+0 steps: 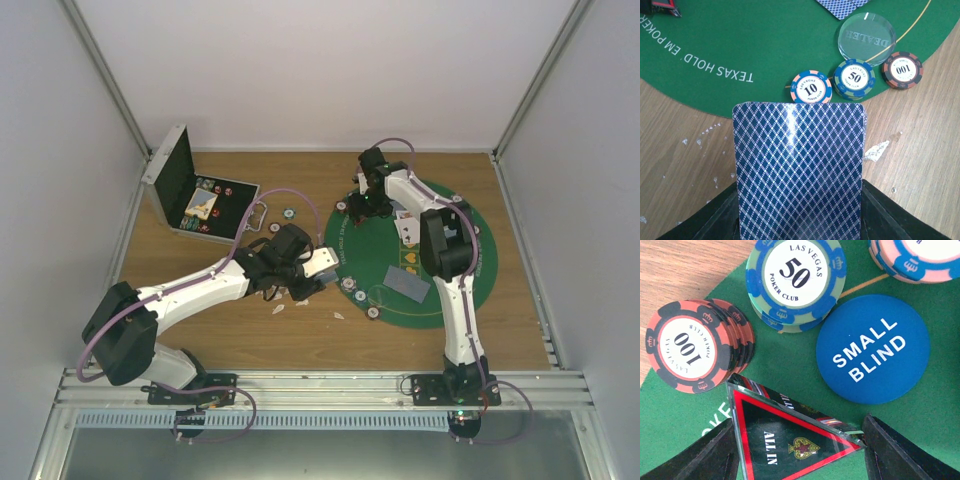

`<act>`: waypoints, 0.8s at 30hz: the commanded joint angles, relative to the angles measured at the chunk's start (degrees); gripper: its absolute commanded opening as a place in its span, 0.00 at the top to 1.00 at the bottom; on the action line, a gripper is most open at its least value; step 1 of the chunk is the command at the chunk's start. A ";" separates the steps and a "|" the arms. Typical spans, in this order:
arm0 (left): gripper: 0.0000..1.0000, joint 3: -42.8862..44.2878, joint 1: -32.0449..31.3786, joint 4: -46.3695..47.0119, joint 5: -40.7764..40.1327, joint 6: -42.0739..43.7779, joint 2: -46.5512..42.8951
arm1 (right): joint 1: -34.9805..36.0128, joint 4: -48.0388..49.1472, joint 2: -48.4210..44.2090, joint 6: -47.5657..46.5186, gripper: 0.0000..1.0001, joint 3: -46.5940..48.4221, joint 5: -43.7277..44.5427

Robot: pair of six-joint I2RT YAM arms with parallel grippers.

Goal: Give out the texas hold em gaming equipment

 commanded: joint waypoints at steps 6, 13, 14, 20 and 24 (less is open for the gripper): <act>0.45 -0.14 0.39 2.40 -0.08 0.01 -0.37 | 0.05 -2.05 2.82 3.42 0.40 2.24 3.36; 0.45 -0.25 0.39 2.32 -0.36 0.13 -0.89 | 0.05 -2.82 3.62 5.23 0.39 2.53 4.85; 0.45 -0.23 0.39 2.35 -0.34 0.10 -0.89 | 0.07 -2.91 3.69 5.46 0.39 2.69 4.86; 0.45 -0.23 0.39 2.37 -0.27 0.11 -1.11 | 0.07 -4.23 4.36 6.56 0.37 4.04 5.56; 0.45 -0.32 0.39 2.45 -0.39 0.14 -1.25 | 0.03 -4.03 3.72 5.77 0.30 3.98 3.32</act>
